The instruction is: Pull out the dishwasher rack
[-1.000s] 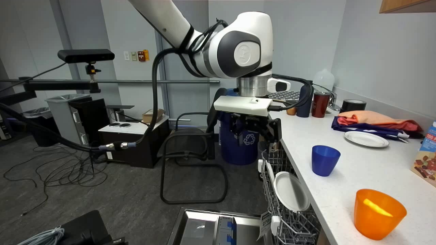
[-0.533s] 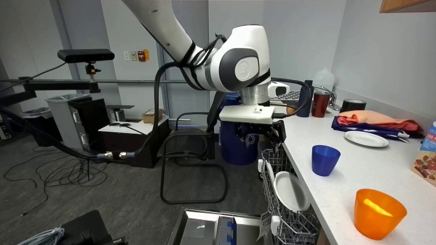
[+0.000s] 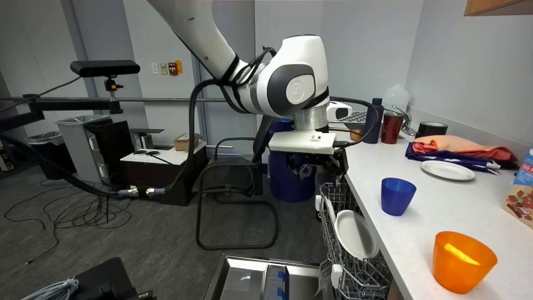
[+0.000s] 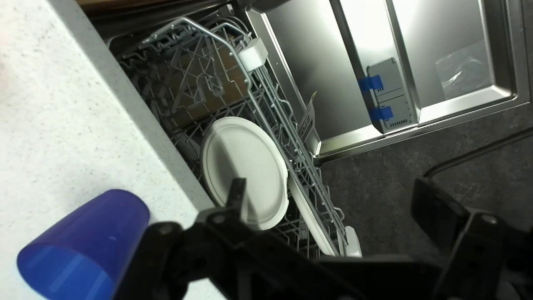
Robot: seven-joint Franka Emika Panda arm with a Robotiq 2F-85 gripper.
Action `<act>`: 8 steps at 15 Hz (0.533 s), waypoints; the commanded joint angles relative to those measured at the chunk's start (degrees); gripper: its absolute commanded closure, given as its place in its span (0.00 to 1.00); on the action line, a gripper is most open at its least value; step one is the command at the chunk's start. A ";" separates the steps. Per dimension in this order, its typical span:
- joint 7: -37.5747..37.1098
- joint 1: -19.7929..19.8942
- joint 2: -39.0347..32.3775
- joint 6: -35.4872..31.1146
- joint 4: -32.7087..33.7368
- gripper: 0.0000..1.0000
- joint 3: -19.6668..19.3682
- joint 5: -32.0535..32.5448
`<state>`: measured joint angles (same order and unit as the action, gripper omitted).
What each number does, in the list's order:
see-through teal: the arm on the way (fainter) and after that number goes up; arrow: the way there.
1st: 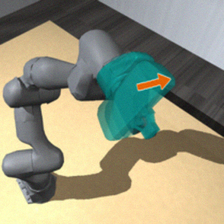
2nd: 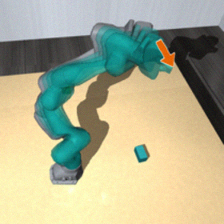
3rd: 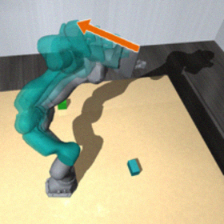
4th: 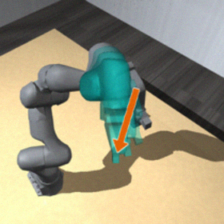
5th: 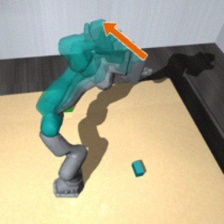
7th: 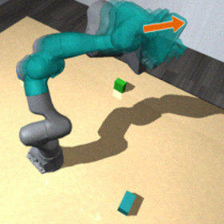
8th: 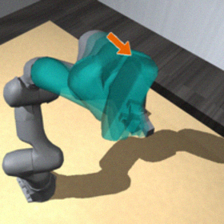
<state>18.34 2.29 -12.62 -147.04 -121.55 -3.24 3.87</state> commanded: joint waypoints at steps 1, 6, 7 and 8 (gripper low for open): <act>-0.34 0.81 0.24 0.21 0.08 0.00 0.84 0.39; -0.33 0.85 0.73 0.21 -0.16 0.00 0.81 0.37; -0.33 0.85 0.73 0.21 -0.17 0.00 0.81 0.37; -0.33 0.85 0.73 0.21 -0.18 0.00 0.81 0.37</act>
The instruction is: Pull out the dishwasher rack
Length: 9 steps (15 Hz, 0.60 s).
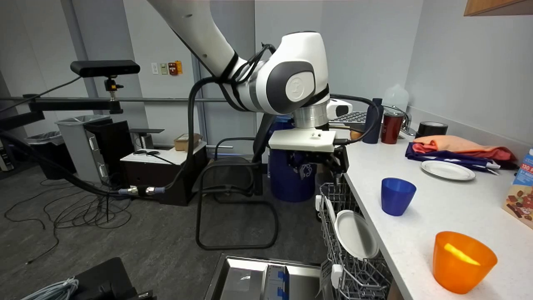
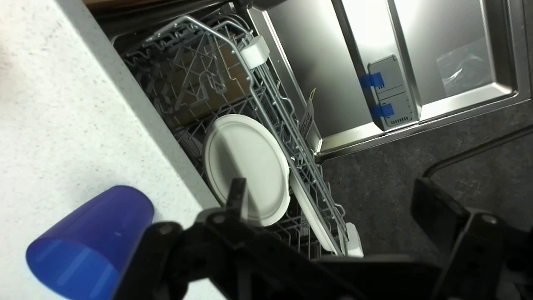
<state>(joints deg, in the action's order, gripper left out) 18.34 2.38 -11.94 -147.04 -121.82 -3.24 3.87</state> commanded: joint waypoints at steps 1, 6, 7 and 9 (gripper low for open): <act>-0.33 0.75 0.06 0.21 0.09 0.00 0.81 0.37; 2.43 2.50 -0.34 -0.95 -0.20 0.00 1.41 -3.98; 3.81 2.94 -0.14 -0.72 -0.09 0.00 1.64 -5.09; 6.76 3.58 -0.21 -0.43 0.13 0.00 2.16 -6.77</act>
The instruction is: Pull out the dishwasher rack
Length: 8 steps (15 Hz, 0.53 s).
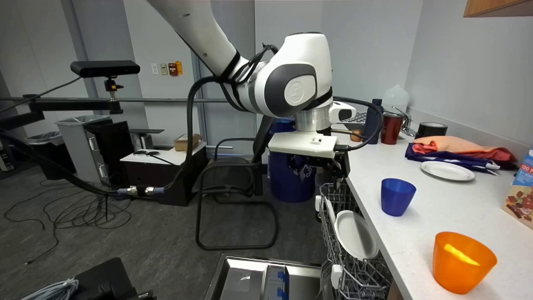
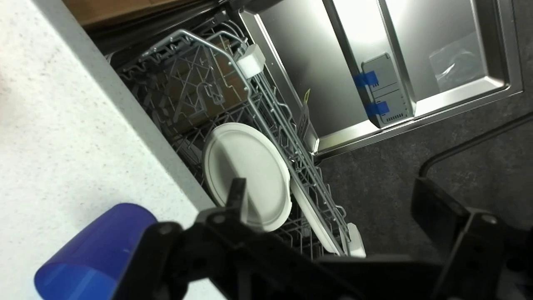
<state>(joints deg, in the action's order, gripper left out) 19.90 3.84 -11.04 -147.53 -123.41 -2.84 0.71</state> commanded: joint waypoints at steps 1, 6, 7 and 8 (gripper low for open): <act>6.52 2.33 -1.28 -0.08 1.79 0.00 1.91 -3.81; 11.13 2.65 -1.50 0.20 2.74 0.00 2.27 -2.80; 10.44 2.32 -1.39 0.16 2.92 0.00 2.01 -2.00; 8.51 1.99 -0.59 0.11 1.35 0.00 1.80 -1.91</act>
